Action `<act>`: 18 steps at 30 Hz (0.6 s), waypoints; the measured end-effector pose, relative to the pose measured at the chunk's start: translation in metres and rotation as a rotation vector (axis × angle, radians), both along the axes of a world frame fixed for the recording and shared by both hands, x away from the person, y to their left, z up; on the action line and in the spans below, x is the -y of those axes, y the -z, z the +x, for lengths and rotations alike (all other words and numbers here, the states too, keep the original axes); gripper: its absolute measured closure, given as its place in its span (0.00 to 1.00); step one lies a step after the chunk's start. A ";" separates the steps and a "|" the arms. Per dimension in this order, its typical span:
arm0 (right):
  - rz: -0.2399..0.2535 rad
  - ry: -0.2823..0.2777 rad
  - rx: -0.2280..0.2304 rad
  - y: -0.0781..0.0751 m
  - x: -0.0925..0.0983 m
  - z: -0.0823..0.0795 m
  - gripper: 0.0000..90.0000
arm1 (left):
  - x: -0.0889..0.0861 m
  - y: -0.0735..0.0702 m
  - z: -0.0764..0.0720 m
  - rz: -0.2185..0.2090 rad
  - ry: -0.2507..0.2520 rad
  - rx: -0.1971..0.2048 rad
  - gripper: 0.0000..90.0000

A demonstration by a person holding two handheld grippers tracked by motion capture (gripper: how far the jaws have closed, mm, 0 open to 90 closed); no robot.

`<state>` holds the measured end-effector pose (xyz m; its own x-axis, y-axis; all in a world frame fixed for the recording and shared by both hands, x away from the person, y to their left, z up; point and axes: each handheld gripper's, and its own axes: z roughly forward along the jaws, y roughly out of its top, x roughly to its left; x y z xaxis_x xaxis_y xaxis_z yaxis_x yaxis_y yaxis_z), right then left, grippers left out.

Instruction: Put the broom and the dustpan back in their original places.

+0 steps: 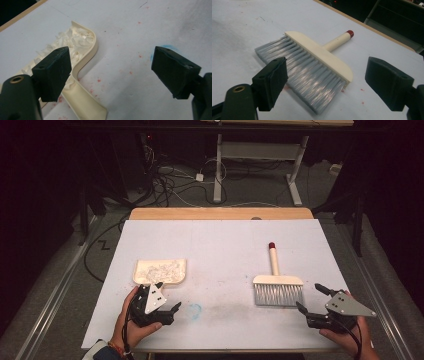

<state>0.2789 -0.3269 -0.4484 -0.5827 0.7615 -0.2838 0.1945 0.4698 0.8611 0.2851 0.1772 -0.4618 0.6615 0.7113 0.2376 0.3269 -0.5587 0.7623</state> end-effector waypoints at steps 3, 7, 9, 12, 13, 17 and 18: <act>-0.001 0.005 0.004 -0.001 0.000 0.000 0.21 | -0.001 0.001 -0.001 0.017 0.011 -0.004 0.18; 0.004 0.012 0.003 -0.002 -0.002 -0.001 0.21 | -0.002 0.002 -0.003 0.005 0.010 -0.003 0.18; -0.001 0.011 0.004 -0.003 -0.004 -0.001 0.21 | -0.002 0.002 -0.003 0.008 0.014 -0.003 0.18; -0.015 0.009 0.008 -0.002 -0.006 -0.001 0.21 | -0.002 0.002 -0.002 0.011 0.018 -0.005 0.18; -0.026 0.015 0.018 -0.002 -0.007 -0.002 0.21 | -0.002 0.002 -0.002 0.008 0.018 -0.005 0.18; -0.033 0.007 0.022 -0.002 -0.008 -0.003 0.21 | 0.000 0.003 -0.001 0.011 0.018 -0.010 0.18; -0.030 0.006 0.023 -0.002 -0.007 -0.003 0.21 | 0.000 0.003 0.000 0.015 0.018 -0.011 0.18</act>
<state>0.2761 -0.3199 -0.4467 -0.5714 0.7557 -0.3199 0.1780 0.4947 0.8506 0.2847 0.1770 -0.4646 0.6767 0.6958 0.2407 0.3254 -0.5760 0.7499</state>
